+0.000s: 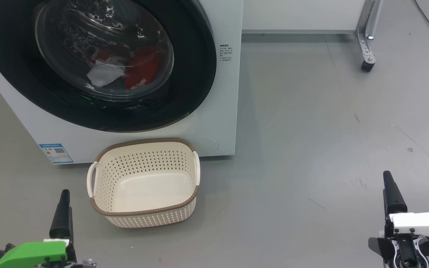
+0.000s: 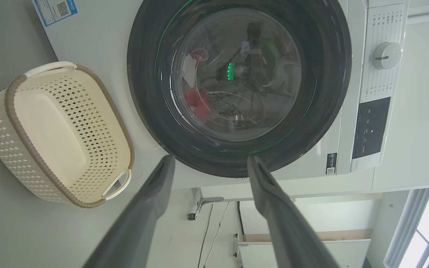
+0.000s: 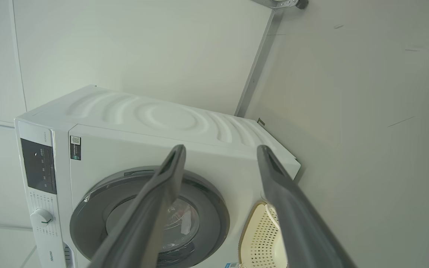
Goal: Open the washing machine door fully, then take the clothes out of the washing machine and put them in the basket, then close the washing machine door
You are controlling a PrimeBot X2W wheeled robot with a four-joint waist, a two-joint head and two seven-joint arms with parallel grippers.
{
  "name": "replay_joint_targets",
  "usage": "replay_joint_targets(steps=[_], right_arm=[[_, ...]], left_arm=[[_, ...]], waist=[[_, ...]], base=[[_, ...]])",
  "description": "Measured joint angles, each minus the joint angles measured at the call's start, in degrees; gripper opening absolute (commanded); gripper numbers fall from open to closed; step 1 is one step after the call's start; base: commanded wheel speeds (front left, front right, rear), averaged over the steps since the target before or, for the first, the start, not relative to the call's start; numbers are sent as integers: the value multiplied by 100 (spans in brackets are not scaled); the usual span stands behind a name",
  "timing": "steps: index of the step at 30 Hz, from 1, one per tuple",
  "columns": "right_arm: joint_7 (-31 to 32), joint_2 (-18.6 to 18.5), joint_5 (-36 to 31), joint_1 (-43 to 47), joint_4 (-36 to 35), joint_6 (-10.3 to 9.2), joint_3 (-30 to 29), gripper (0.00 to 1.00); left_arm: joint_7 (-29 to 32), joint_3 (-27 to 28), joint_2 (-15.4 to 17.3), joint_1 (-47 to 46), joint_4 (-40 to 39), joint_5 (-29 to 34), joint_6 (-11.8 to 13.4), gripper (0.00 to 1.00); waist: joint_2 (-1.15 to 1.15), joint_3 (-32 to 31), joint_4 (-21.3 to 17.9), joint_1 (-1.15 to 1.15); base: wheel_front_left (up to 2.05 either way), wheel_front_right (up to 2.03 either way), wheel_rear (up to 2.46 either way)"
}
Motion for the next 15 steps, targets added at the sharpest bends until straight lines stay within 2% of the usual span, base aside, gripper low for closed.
replay_joint_targets(steps=[7,10,11,15], right_arm=[[-153,-8,-654,-4,-242,0,55,100],[-169,-78,-1085,-5,-342,0,169,100],[-376,-89,-1964,-6,-570,-12,335,100],[-460,-154,-2532,-6,-617,-60,478,100]], left_arm=[[-141,79,1,-3,-224,345,0,100],[-191,108,4,-3,-330,695,0,100],[-367,-87,74,-3,-557,1795,0,100],[-458,-136,92,-3,-633,2303,0,100]], waist=[[0,-15,31,0],[0,-19,44,0],[0,-26,73,0],[0,-25,85,0]], base=[[0,0,0],[0,0,0],[0,0,0],[0,0,0]])
